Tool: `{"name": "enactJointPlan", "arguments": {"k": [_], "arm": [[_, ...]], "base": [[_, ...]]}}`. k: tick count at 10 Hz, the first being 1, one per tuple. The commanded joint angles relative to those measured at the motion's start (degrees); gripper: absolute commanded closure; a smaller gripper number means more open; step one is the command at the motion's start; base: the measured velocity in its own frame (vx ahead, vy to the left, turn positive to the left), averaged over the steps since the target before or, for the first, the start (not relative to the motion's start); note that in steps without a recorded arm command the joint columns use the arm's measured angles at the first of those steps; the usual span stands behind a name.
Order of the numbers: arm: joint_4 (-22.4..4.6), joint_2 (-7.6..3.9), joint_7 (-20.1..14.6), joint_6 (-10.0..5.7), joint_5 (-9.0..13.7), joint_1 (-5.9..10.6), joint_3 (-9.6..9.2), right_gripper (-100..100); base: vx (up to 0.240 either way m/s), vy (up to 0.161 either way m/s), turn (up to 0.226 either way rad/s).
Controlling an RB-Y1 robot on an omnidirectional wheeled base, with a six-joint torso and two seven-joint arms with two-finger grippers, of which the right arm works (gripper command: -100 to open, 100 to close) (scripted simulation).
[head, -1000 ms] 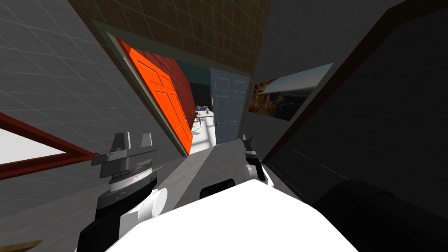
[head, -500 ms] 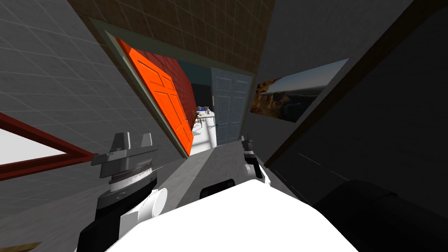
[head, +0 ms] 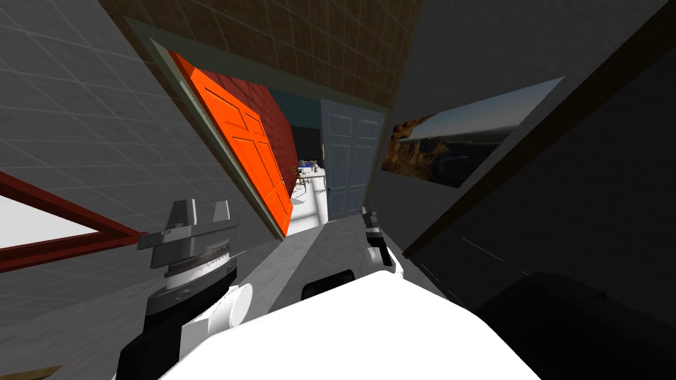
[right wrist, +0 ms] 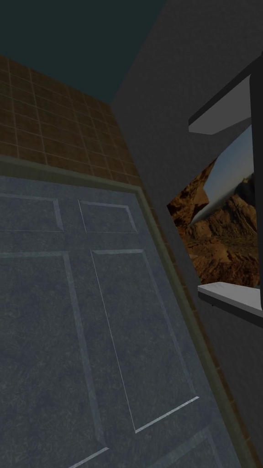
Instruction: Push the door open
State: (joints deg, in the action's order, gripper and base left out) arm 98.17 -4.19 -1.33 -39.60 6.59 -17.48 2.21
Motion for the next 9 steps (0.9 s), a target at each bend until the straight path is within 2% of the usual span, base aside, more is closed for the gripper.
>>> {"name": "enactJointPlan", "arguments": {"k": [1,9], "arm": [[-2.6,-0.35,0.3,-0.35,0.1,1.23,0.08,-100],[-14.3,-0.96,2.0,-1.68,0.5,6.44,-0.2,-100]], "base": [[0.096,-0.022,0.046],[0.099,-0.016,0.043]]}}
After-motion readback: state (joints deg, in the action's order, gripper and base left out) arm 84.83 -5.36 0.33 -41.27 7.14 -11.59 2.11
